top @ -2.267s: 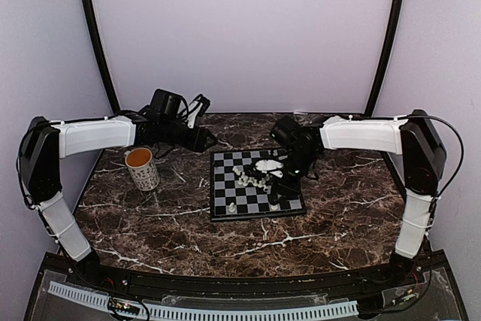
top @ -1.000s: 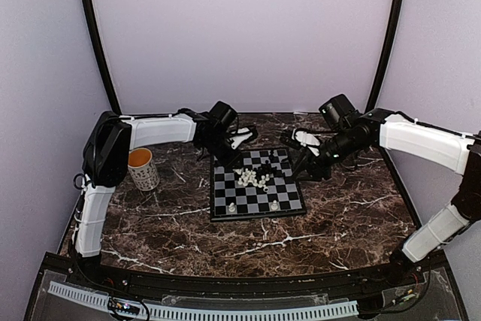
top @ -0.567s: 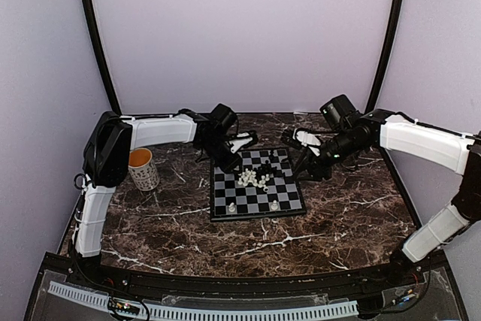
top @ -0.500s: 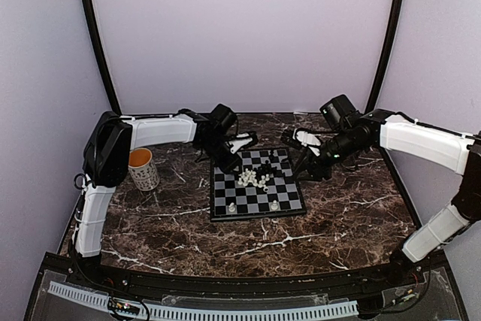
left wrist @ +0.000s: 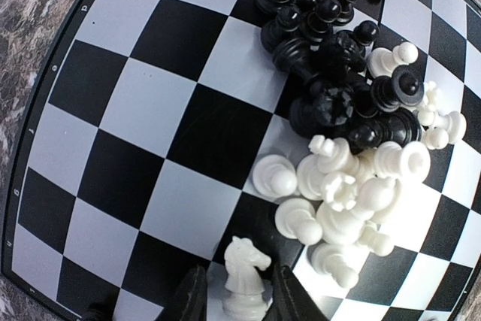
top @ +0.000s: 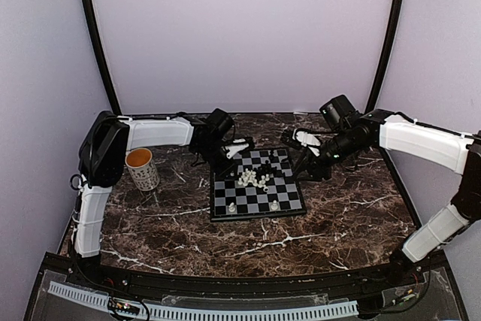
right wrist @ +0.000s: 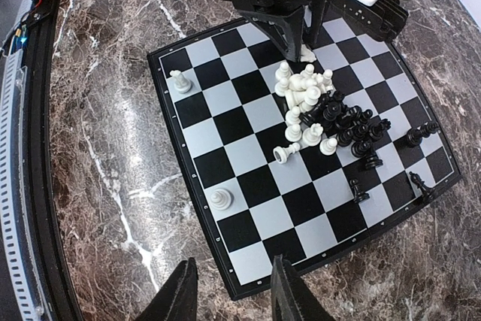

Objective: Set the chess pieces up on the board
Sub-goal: Pick up the knight from the chessboard.

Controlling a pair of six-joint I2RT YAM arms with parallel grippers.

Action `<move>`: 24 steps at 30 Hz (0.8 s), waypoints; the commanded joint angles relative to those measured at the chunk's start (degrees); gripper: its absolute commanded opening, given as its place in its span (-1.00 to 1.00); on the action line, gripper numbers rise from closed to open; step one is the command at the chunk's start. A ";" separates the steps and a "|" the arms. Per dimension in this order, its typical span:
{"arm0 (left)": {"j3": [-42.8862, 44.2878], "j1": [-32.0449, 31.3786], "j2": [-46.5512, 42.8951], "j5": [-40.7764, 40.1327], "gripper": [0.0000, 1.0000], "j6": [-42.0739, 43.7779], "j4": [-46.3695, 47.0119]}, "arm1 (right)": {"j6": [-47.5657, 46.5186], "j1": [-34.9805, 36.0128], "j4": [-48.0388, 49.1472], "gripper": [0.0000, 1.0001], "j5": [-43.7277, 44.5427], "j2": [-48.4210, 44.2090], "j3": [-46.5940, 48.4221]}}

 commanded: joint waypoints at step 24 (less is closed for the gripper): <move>-6.51 0.17 -3.84 0.44 -0.53 -1.62 -1.22 | 0.14 -0.28 0.84 -0.32 -1.97 3.73 2.12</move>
